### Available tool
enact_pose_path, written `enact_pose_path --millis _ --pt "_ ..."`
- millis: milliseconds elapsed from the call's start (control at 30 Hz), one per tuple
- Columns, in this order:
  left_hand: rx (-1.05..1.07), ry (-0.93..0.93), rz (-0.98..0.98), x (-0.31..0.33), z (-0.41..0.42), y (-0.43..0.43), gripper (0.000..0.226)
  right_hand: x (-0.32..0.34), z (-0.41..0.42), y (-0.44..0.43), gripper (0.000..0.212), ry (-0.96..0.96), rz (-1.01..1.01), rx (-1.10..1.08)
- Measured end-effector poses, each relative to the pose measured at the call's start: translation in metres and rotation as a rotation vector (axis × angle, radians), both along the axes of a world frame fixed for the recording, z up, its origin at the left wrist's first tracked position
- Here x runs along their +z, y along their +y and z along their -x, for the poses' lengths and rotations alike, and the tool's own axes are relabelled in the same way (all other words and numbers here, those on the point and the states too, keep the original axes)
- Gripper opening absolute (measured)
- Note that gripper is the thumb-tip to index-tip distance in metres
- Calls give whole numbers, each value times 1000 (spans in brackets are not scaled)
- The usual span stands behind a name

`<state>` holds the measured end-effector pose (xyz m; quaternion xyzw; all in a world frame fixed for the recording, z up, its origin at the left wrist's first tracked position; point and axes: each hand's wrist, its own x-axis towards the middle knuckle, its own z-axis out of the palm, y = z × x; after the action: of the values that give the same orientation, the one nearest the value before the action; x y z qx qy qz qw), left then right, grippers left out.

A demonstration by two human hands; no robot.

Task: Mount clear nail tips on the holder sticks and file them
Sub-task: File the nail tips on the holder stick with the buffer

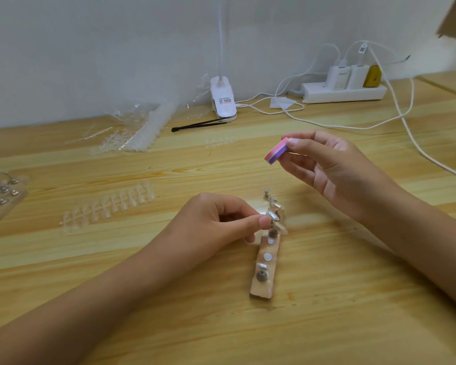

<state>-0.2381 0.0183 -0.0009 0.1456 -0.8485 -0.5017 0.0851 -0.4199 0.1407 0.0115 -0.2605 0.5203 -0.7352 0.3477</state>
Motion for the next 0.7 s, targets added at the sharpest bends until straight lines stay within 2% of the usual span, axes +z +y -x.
enact_pose_path --millis 167,367,533,700 --pt "-71 22 53 -5 -1 -1 10 -2 1 -1 29 10 -11 12" --pt "-101 82 110 -13 0 0 9 -5 0 -3 25 46 -35 25" --pt "-26 97 221 -19 3 5 8 -6 -1 -4 23 43 -49 29" --pt "-42 100 119 -18 3 3 9 -7 -2 -4 19 52 -62 25"
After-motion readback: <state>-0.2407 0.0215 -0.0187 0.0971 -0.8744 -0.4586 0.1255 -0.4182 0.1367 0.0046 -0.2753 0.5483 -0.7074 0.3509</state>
